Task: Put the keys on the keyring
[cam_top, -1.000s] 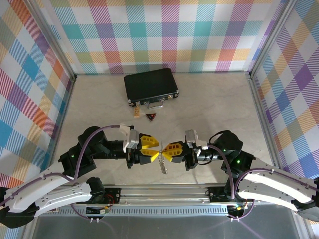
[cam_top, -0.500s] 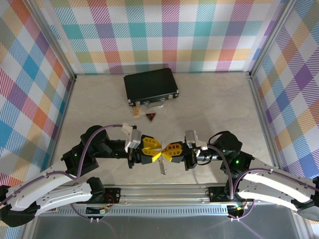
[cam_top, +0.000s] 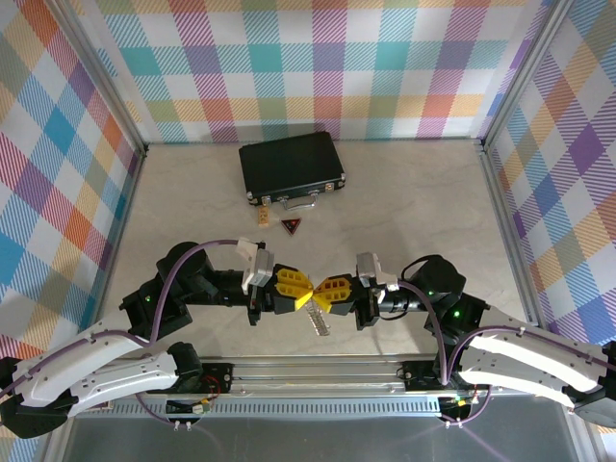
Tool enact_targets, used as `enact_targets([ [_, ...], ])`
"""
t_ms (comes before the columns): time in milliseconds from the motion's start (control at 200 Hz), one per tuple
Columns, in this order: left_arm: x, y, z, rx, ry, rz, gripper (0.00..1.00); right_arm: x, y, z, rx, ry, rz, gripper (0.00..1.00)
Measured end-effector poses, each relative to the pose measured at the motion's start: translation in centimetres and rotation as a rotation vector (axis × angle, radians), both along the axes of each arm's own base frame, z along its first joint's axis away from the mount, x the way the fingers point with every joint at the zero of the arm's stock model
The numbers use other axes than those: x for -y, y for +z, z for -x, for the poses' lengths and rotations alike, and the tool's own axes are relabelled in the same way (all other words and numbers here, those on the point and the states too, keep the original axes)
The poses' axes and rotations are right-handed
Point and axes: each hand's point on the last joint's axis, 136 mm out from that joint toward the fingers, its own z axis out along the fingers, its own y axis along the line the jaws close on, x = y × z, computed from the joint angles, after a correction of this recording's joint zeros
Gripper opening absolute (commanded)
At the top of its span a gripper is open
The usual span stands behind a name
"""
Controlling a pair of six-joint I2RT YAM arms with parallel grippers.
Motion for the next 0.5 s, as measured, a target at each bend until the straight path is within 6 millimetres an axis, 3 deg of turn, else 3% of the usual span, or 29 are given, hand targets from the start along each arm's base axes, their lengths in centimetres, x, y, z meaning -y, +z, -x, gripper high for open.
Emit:
enact_targets([
  [500,0.07,-0.39,-0.02,-0.004,-0.001,-0.006,0.19,0.33,0.17,0.16,0.001,0.004,-0.043,0.00],
])
